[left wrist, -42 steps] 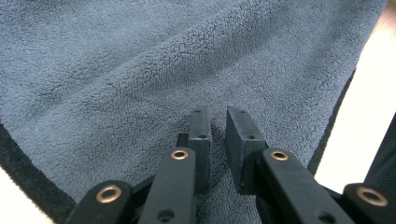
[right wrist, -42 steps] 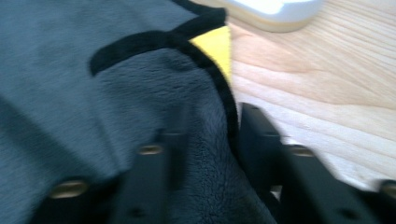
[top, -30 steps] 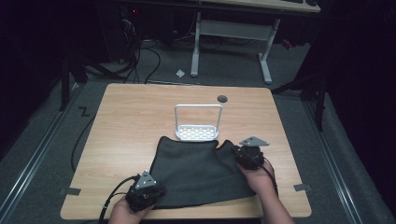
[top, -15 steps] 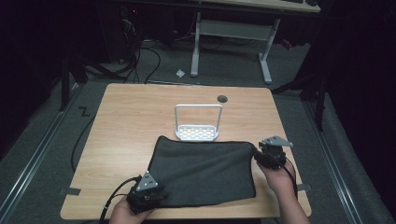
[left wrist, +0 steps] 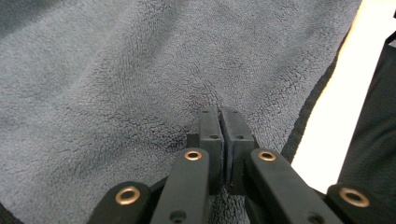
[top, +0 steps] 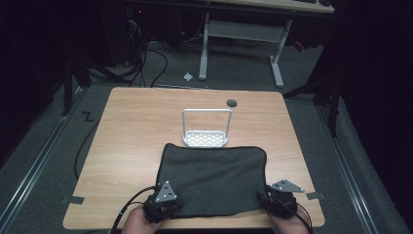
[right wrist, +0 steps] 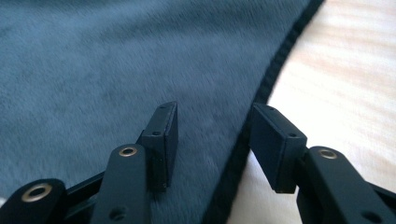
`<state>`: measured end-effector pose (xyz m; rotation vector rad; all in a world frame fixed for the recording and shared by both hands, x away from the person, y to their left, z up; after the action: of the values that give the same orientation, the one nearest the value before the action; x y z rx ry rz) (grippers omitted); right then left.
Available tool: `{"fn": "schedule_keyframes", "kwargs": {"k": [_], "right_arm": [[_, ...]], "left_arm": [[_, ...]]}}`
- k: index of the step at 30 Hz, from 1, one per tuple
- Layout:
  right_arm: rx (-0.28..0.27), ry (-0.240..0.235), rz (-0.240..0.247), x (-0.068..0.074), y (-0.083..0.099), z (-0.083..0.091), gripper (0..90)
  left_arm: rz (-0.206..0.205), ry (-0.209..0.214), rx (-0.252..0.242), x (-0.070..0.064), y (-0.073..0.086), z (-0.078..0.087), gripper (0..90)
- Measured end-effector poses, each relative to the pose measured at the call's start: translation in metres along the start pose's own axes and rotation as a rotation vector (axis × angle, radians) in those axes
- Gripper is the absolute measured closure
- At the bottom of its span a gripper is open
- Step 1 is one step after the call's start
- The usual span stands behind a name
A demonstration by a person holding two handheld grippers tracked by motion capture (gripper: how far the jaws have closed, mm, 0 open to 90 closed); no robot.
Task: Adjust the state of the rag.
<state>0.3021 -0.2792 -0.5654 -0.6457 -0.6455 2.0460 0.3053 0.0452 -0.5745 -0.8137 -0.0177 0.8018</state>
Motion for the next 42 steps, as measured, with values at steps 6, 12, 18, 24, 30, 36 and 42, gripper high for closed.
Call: {"fn": "schedule_keyframes", "kwargs": {"k": [6,12,18,24,30,36,42], "right_arm": [[-0.008,0.008,0.048,-0.002,-0.014,-0.008,85.2],[-0.051,0.016,0.068,-0.022,-0.067,-0.045,83.7],[-0.010,0.015,0.067,-0.026,-0.073,-0.066,71.2],[0.024,0.026,0.040,-0.020,-0.030,-0.040,62.4],[-0.051,0.050,0.024,-0.013,-0.022,-0.004,57.8],[0.001,0.019,0.061,-0.008,-0.034,-0.035,69.5],[0.018,0.024,0.039,-0.009,-0.004,-0.014,69.5]], "left_arm": [[0.032,-0.032,-0.073,0.018,-0.022,0.002,88.5],[0.077,-0.062,-0.110,0.034,-0.034,0.004,87.7],[0.049,-0.026,-0.017,0.021,-0.015,-0.006,82.2],[0.033,0.063,0.005,0.003,-0.002,0.000,74.0],[0.021,0.050,-0.079,0.006,-0.016,0.016,59.5],[0.151,-0.029,-0.049,0.047,-0.017,0.005,68.2],[0.071,0.032,-0.035,0.017,-0.008,-0.001,64.6]]}}
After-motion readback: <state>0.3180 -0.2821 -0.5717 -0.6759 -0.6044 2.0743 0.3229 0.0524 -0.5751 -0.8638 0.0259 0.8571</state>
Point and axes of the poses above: each handheld gripper's, and its own axes: z roughly backward along the jaws, y roughly out of its underside, x roughly to its left, the point moved 7 cm from there along -z, roughly forward along the jaws, and after that the axes turned 15 degrees about z, right-handed, at the moved point
